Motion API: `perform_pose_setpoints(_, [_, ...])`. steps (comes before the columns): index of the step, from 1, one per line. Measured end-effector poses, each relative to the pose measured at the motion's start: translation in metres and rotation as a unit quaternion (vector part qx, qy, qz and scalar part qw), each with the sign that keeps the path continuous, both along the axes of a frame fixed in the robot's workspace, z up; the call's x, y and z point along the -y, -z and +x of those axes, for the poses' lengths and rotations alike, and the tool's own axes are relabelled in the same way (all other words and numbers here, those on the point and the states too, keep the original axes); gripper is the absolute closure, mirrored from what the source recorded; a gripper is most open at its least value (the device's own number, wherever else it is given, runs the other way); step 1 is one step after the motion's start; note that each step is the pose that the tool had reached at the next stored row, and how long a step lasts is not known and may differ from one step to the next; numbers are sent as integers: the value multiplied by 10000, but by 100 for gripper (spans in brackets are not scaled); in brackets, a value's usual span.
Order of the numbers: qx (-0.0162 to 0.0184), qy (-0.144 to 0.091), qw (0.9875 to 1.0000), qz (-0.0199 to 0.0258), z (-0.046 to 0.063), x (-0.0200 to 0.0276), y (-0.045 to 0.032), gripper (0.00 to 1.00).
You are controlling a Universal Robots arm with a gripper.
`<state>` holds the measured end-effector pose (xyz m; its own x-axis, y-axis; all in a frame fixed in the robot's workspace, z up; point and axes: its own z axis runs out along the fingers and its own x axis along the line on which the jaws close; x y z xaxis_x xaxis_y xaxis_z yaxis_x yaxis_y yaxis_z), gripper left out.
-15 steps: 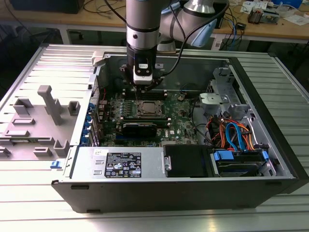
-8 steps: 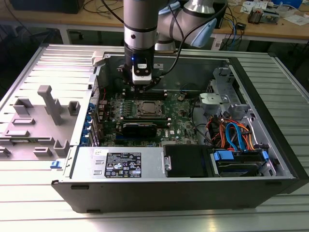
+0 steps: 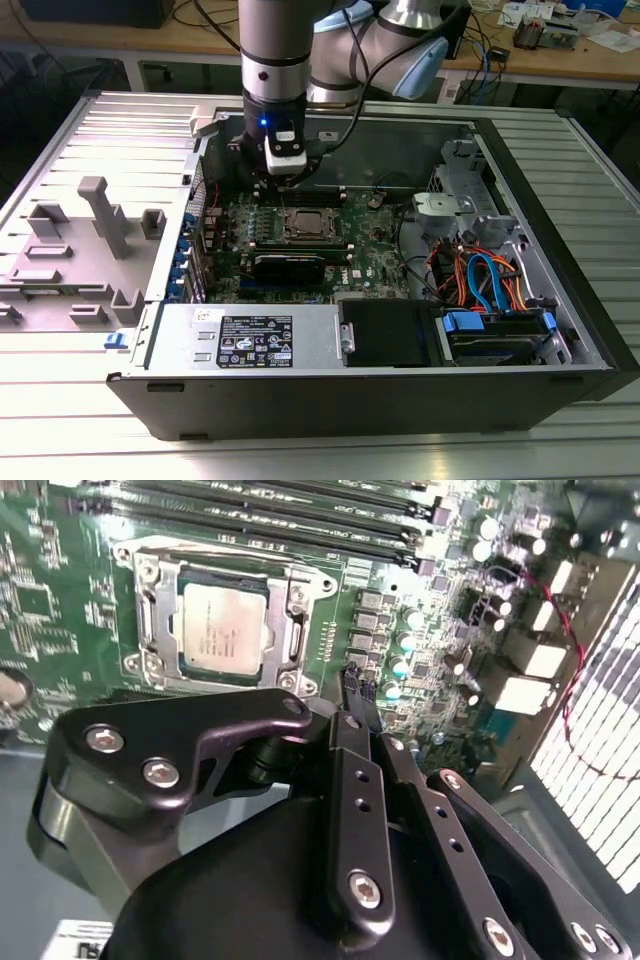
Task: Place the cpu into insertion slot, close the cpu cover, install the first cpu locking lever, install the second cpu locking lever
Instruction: 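Install the first cpu locking lever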
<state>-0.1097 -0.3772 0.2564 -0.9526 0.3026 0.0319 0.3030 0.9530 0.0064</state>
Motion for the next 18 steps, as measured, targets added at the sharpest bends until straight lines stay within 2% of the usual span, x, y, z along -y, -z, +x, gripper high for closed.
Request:
perform_pose_setpoints(3, [0, -281, 9996, 0, 0, 0, 2, 89])
perform_pose_setpoints(5, [0, -465, 9989, 0, 0, 0, 3, 89])
perform_pose_setpoints(10, [2, -739, 9973, 17, -5, -1, 9, 89])
perform_pose_setpoints(12, [2, -882, 9961, 22, -6, -1, 10, 89])
perform_pose_setpoints(14, [0, -1189, 9929, 22, -6, 0, 12, 89])
perform_pose_setpoints(15, [1, -1263, 9920, 24, -18, -1, 13, 89])
perform_pose_setpoints(18, [1, -1271, 9919, 23, -72, -9, 13, 89])
